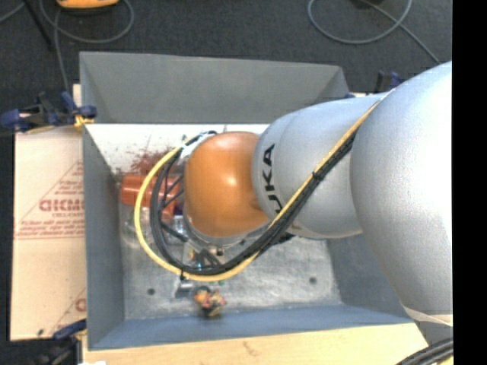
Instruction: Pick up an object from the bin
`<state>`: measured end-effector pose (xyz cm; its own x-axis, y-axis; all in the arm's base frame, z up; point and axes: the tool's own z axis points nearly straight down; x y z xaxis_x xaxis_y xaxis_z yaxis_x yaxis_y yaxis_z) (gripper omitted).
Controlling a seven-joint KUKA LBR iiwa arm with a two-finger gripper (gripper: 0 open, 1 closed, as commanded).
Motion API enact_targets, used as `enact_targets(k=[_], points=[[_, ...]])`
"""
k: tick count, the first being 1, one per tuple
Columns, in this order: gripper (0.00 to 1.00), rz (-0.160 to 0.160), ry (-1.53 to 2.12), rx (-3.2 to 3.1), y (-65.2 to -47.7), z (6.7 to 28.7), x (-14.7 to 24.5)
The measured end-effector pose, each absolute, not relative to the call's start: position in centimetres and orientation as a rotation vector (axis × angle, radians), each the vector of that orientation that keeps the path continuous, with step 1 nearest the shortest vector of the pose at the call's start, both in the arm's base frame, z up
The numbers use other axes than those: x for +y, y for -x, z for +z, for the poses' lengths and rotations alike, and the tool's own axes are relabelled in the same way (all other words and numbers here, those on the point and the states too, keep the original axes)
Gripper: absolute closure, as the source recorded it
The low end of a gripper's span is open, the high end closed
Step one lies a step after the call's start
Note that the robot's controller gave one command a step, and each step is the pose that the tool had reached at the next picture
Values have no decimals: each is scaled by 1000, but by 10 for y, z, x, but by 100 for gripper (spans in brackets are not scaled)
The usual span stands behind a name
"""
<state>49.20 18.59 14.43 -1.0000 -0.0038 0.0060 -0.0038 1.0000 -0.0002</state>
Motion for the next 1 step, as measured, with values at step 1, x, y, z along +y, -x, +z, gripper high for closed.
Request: enact_targets(k=[1], points=[[0,-2,0,-3143,-494,149,185]])
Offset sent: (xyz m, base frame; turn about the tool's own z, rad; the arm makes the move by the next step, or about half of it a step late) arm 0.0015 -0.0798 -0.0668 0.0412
